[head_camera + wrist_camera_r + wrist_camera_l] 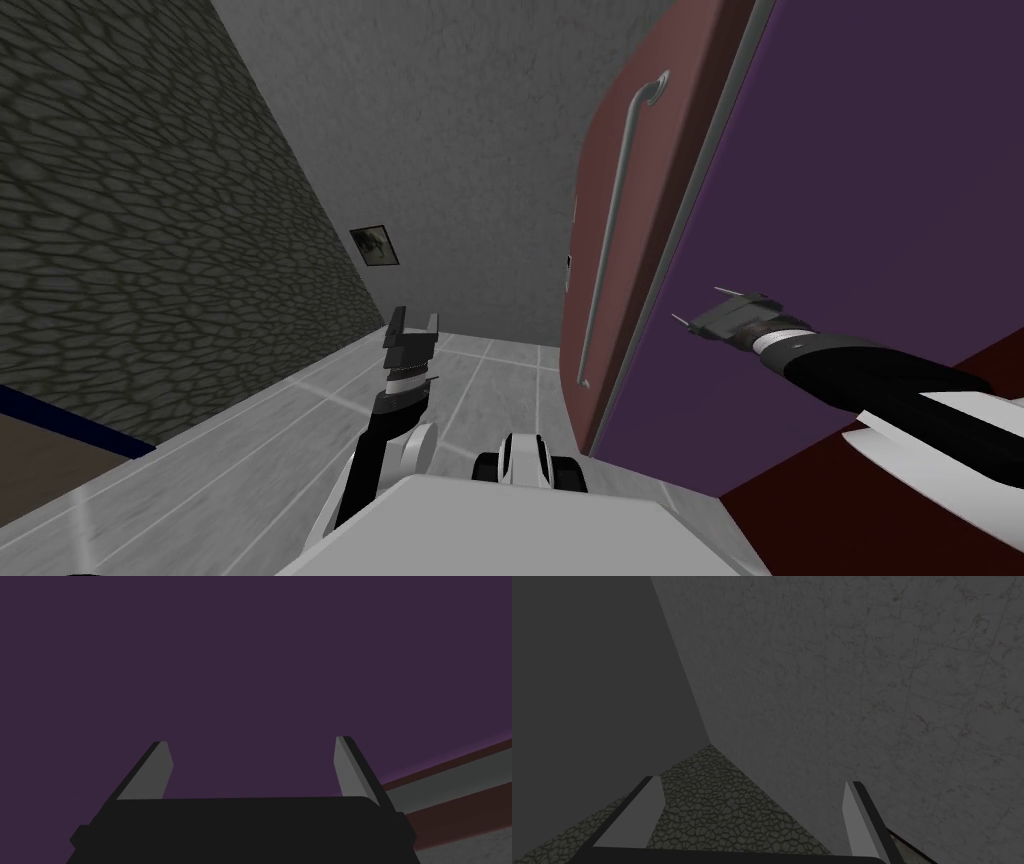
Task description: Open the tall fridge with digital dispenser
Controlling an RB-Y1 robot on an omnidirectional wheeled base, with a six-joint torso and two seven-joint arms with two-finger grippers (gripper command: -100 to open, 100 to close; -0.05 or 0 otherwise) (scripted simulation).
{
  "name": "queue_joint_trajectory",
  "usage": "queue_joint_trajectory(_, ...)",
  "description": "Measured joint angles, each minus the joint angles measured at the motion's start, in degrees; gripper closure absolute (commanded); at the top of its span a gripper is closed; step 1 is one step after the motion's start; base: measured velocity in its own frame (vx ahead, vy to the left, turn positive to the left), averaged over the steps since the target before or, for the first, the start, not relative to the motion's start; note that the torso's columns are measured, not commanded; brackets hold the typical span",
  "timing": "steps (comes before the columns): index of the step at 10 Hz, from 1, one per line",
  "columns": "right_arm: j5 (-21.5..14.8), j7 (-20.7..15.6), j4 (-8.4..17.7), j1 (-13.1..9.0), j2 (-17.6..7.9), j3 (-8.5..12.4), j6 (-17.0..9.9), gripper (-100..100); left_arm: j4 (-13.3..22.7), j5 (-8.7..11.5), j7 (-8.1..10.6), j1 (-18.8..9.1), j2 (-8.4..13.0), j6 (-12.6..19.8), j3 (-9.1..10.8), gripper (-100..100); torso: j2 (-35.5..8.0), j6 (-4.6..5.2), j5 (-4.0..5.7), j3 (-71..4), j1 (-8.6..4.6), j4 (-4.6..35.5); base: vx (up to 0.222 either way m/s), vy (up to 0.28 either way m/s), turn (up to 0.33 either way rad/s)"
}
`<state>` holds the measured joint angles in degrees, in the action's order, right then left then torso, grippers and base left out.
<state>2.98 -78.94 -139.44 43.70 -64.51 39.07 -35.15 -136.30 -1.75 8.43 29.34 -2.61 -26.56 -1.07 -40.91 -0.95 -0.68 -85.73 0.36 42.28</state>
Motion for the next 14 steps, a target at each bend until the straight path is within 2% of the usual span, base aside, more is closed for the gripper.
queue_joint_trajectory(1,-0.5,-1.3,-0.3,0.0,-0.4,0.1,-1.3,-100,0.0,0.0,0.00,0.0,0.0,0.0,0.00,0,0.0,-0.04,0.00,0.0,0.09,0.0,0.012,0.045,0.022)
queue_joint_trajectory(2,-0.3,-2.9,-0.3,0.4,-2.0,0.6,-2.5,-100,0.0,0.0,0.00,0.0,0.0,0.0,0.00,0,0.1,-0.16,-0.11,-0.1,0.15,0.0,0.005,0.033,0.007)
queue_joint_trajectory(3,0.1,-4.0,-0.5,1.3,-2.4,1.7,-3.0,-100,0.0,0.0,0.00,0.0,0.0,0.0,0.00,0,0.1,-0.11,-0.16,-0.1,0.18,0.0,0.002,0.007,-0.018)
queue_joint_trajectory(5,0.2,-4.3,-1.1,1.2,-2.8,1.8,-4.2,-100,0.0,0.0,0.00,0.0,0.0,0.0,0.00,0,0.0,-0.22,-0.20,-0.1,0.29,0.0,0.007,0.008,0.013)
queue_joint_trajectory(6,0.0,-5.2,-1.5,1.2,-3.8,1.9,-5.2,-100,0.0,0.0,0.00,0.0,0.0,0.0,0.00,0,0.1,-0.30,-0.29,-0.1,0.43,0.0,0.011,0.031,0.027)
queue_joint_trajectory(8,0.6,-6.4,-0.9,1.8,-4.7,2.7,-5.2,-100,0.0,0.0,0.00,0.0,0.0,0.0,0.00,0,0.2,-0.35,-0.38,-0.2,0.45,0.1,-0.002,0.017,0.000)
queue_joint_trajectory(10,-0.1,-6.5,-1.4,2.1,-3.8,2.7,-5.1,-100,0.0,0.0,0.00,0.0,0.0,0.0,0.01,0,0.1,-0.32,-0.29,-0.1,0.47,0.0,-0.004,-0.010,0.003)
queue_joint_trajectory(11,0.0,-6.4,-0.9,1.5,-4.5,2.2,-5.1,-100,0.0,0.0,0.00,0.0,0.0,0.0,0.00,0,0.2,-0.39,-0.32,-0.2,0.41,0.0,0.010,0.013,0.010)
queue_joint_trajectory(12,-0.6,-7.1,-1.8,1.3,-5.3,2.1,-6.6,-100,0.0,0.0,0.00,0.0,0.0,0.0,0.01,0,0.2,-0.45,-0.36,-0.2,0.64,0.0,0.013,0.022,0.005)
queue_joint_trajectory(13,-0.5,-7.8,-1.3,1.7,-5.7,2.4,-6.3,-100,0.0,0.0,0.00,0.0,0.0,0.0,0.00,0,0.3,-0.41,-0.38,-0.3,0.58,0.0,0.005,0.014,-0.004)
queue_joint_trajectory(14,-1.3,-8.0,-1.3,1.3,-5.6,1.7,-6.5,-100,0.0,0.0,0.00,0.0,0.0,0.0,0.01,0,0.3,-0.52,-0.34,-0.3,0.61,-0.1,0.000,0.000,0.000)
